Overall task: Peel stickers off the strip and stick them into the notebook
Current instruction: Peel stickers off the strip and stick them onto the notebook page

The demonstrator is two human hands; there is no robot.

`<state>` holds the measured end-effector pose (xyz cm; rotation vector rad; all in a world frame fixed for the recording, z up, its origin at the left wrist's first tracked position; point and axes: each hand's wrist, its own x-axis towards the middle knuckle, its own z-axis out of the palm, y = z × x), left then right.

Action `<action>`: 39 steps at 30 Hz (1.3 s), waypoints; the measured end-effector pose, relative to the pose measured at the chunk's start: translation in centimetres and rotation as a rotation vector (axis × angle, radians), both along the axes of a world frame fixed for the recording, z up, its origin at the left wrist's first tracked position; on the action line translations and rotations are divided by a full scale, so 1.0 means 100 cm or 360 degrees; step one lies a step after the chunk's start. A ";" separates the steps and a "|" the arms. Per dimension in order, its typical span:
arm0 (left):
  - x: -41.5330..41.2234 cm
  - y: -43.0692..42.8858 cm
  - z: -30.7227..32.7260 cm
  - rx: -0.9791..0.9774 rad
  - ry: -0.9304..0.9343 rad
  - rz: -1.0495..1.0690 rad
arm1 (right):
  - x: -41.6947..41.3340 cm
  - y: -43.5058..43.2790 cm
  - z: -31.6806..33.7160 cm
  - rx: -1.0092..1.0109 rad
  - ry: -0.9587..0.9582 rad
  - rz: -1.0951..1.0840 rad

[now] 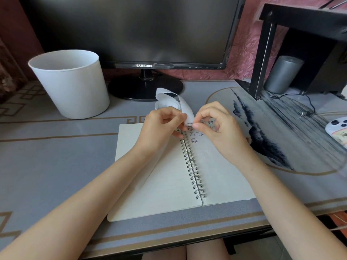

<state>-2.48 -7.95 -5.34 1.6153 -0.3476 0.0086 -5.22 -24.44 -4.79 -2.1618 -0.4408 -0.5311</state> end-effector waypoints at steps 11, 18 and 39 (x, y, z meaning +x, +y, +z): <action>0.002 0.001 -0.001 0.0020 0.0016 0.0038 | -0.001 -0.015 0.013 0.0444 0.0558 -0.0091; 0.002 0.001 0.000 0.0022 0.0013 0.0047 | 0.001 -0.021 0.006 0.0358 0.0965 -0.0273; 0.002 0.002 -0.001 0.0025 0.0000 0.0038 | 0.001 -0.018 0.005 0.0267 0.0977 -0.0308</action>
